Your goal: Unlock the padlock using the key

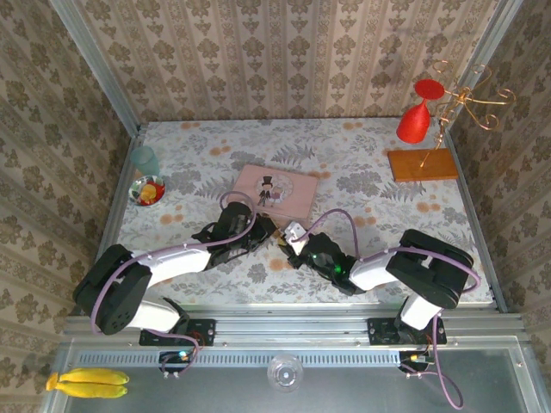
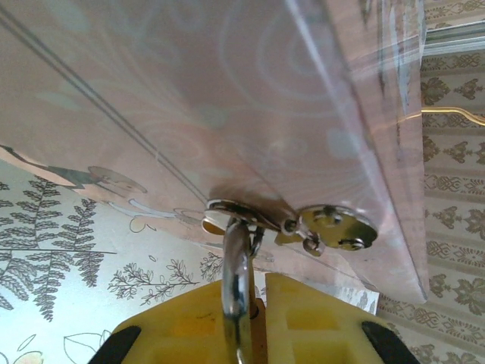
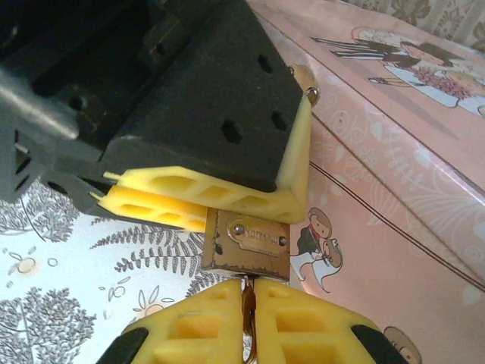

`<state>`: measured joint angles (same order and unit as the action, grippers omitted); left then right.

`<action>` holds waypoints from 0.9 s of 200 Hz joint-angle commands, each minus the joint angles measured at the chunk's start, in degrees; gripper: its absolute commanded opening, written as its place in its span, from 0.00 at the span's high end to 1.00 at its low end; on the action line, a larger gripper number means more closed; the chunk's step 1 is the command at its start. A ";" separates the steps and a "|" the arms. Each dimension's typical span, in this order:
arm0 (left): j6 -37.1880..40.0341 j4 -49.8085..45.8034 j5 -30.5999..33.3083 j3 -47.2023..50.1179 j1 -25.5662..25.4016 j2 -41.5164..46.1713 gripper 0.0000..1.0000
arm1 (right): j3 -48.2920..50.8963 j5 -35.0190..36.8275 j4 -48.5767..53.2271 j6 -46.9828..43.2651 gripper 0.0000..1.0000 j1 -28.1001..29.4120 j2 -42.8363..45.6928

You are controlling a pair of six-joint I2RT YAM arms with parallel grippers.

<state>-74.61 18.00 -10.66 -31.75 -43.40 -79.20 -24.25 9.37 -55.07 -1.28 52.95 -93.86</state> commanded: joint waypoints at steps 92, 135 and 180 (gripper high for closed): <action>1.81 8.64 -1.21 -4.54 -4.44 -10.96 1.00 | -0.03 -0.71 15.82 43.92 1.00 -2.12 6.18; 2.80 6.00 -0.29 -4.43 -4.28 -11.91 0.88 | 0.85 0.16 14.55 48.24 1.00 -2.19 4.00; 3.67 4.43 -0.91 -4.73 -3.75 -12.06 0.70 | -0.23 -1.10 15.47 48.75 1.00 -2.21 2.23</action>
<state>-72.16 23.64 -10.70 -34.83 -47.27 -90.41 -23.73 7.55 -40.23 44.36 51.24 -89.58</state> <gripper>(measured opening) 0.266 0.067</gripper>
